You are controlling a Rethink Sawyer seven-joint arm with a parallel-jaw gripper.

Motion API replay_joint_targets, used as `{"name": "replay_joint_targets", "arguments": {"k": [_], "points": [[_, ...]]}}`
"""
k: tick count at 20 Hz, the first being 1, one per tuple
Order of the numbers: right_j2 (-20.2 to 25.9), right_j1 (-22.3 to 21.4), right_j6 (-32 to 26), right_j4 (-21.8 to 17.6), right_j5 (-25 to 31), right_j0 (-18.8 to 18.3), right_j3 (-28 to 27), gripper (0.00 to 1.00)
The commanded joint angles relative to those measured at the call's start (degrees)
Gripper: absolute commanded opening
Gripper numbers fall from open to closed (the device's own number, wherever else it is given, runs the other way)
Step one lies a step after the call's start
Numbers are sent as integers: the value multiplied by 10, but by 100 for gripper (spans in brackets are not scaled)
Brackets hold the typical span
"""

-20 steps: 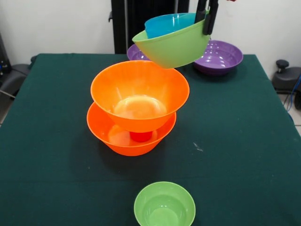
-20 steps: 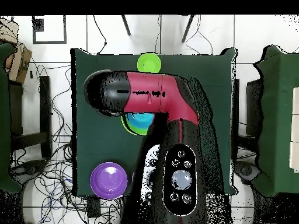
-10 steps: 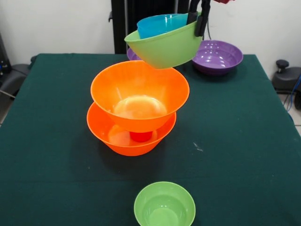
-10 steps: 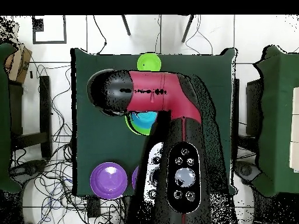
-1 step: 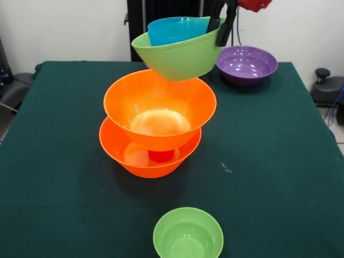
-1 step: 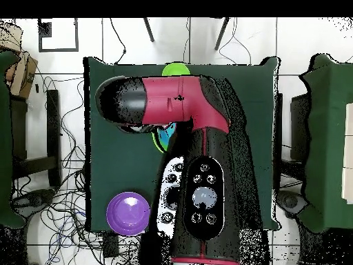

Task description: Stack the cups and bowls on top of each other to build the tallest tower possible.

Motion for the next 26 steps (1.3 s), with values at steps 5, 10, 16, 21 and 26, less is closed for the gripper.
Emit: {"name": "replay_joint_targets", "arguments": {"k": [5, 10, 16, 21, 26], "points": [[45, 56, -140, -82, 49, -7, -82, 0], [42, 51, -143, -85, 53, -6, -83, 0], [42, 51, -159, -89, 42, -13, -78, 0], [37, 43, -154, -88, 34, -12, -62, 0], [39, 40, -165, -90, 26, -19, -55, 0]]}}
